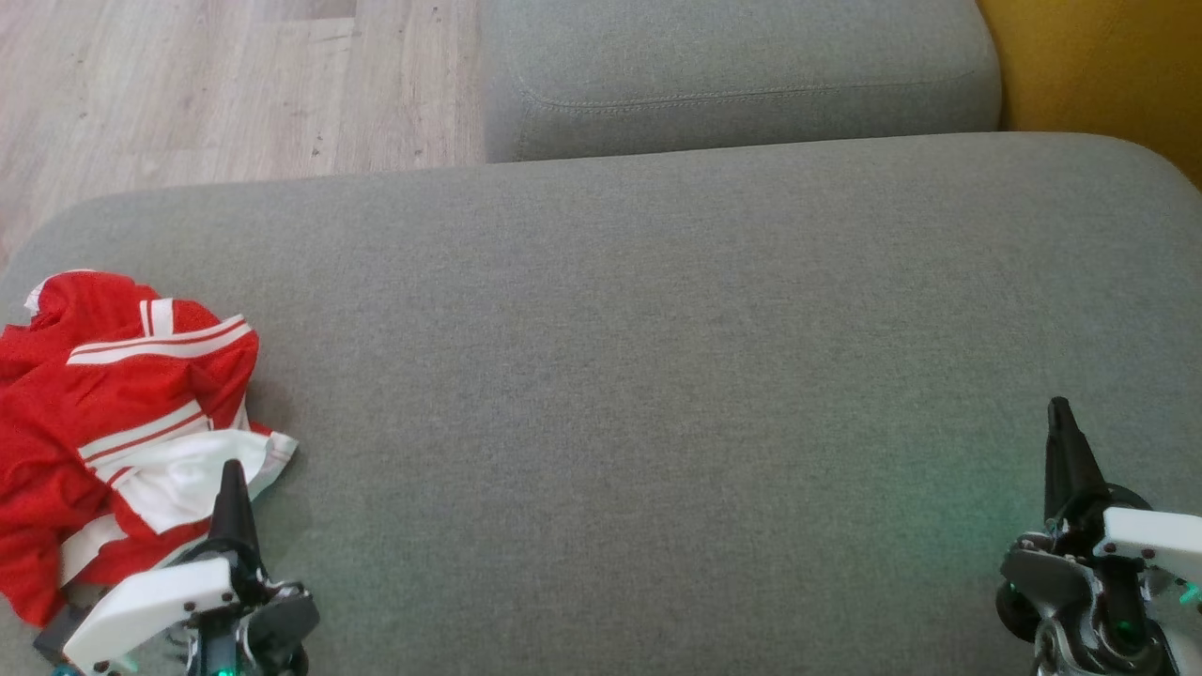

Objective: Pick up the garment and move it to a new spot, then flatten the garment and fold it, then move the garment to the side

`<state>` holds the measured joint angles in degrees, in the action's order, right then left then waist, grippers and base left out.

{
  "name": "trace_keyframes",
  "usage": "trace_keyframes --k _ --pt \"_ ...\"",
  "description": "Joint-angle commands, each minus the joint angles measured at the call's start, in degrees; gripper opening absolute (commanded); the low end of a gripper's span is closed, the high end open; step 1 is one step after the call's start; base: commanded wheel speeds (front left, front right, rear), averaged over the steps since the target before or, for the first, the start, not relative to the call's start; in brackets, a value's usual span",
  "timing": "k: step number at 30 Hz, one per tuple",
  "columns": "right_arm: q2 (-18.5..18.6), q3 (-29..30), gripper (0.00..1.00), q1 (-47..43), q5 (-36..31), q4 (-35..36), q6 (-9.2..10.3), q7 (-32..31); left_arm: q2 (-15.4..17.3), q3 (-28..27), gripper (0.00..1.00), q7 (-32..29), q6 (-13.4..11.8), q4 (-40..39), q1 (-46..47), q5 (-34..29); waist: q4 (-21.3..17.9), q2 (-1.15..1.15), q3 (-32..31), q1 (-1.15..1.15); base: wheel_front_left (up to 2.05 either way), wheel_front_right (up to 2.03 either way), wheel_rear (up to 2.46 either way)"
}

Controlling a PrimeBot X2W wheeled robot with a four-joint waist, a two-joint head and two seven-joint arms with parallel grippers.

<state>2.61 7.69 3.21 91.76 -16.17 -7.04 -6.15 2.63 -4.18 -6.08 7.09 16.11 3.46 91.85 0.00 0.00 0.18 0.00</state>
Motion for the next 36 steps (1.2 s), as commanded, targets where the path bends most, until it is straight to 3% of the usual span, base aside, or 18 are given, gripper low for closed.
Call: trace_keyframes --k 1,12,13,17,28,36 --pt "0.27 -1.19 0.00 2.98 0.42 2.14 -0.45 -0.32 0.25 -2.32 0.00 -0.39 0.40 -2.08 2.73 0.34 0.00 0.00 0.00 0.00 0.00 0.00 0.00" --pt "0.27 -1.19 0.00 2.98 0.42 2.14 -0.45 -0.32 0.25 -2.32 0.00 -0.39 0.40 -2.08 2.73 0.34 0.00 0.00 0.00 0.00 0.00 0.00 0.00" --pt "0.00 0.00 1.00 0.00 0.00 0.00 0.00 0.00 0.00 0.00 1.00 0.01 0.00 0.00 0.00 0.00 0.00 0.00 0.00 0.00 0.00 0.00 0.00" --pt "-0.13 -0.16 1.00 -1.62 -0.01 -3.09 0.01 0.02 -0.10 0.43 1.00 0.07 -0.04 2.91 -1.54 -0.01 0.00 0.00 0.00 0.00 0.00 0.00 0.00" --pt "-0.10 -2.18 1.00 -1.28 -1.20 -2.26 -0.03 1.88 -0.07 0.99 1.00 1.92 -0.10 1.82 -1.80 -0.75 -0.09 0.00 -0.06 0.00 0.00 0.00 0.00" --pt "-0.07 -2.90 1.00 -1.05 -5.38 -1.77 -0.06 3.24 -0.05 1.31 1.00 3.27 -1.14 0.65 -1.96 -4.93 -0.19 0.00 -0.13 0.00 0.00 0.00 0.00"
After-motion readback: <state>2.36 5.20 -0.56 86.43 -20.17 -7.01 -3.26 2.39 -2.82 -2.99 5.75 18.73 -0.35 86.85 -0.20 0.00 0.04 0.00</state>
